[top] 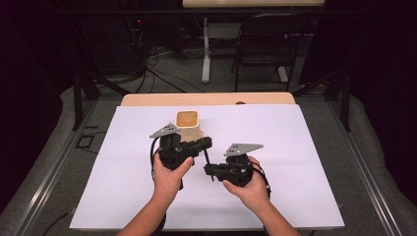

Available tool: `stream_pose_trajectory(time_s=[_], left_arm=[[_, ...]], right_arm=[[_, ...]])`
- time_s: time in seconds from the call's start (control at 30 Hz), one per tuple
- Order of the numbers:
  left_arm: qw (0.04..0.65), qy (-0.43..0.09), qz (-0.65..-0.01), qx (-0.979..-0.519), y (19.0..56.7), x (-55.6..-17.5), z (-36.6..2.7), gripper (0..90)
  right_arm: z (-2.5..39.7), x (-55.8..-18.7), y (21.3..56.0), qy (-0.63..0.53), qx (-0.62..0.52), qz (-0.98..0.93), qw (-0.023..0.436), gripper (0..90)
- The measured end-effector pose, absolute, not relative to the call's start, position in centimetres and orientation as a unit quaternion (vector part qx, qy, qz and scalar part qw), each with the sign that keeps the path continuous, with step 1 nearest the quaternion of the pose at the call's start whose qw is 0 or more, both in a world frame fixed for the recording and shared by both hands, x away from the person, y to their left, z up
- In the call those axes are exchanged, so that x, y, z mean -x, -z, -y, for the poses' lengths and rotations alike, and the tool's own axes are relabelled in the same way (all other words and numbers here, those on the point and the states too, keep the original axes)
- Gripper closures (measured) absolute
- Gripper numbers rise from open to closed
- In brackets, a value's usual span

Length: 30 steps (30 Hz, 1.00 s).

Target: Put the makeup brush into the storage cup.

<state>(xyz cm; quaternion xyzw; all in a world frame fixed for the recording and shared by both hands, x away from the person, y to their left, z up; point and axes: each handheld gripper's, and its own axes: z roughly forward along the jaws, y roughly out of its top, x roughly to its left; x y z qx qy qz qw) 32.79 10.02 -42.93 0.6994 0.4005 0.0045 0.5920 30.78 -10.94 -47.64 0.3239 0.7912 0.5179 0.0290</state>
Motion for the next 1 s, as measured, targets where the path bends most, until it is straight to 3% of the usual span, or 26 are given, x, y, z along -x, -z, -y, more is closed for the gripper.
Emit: stream_pose_trajectory(time_s=[0.83, 1.0], left_arm=[[0.596, 0.0, -0.402, -0.695, 42.87, -32.87, -10.04, 83.2], [0.596, -0.005, -0.4, -0.696, 42.75, -32.9, -10.12, 83.2]], right_arm=[[11.09, -30.76, 47.52, -0.518, -0.325, -0.791, 0.027, 83.9], [11.16, -30.87, 47.54, -0.53, -0.324, -0.783, 0.019, 75.2]])
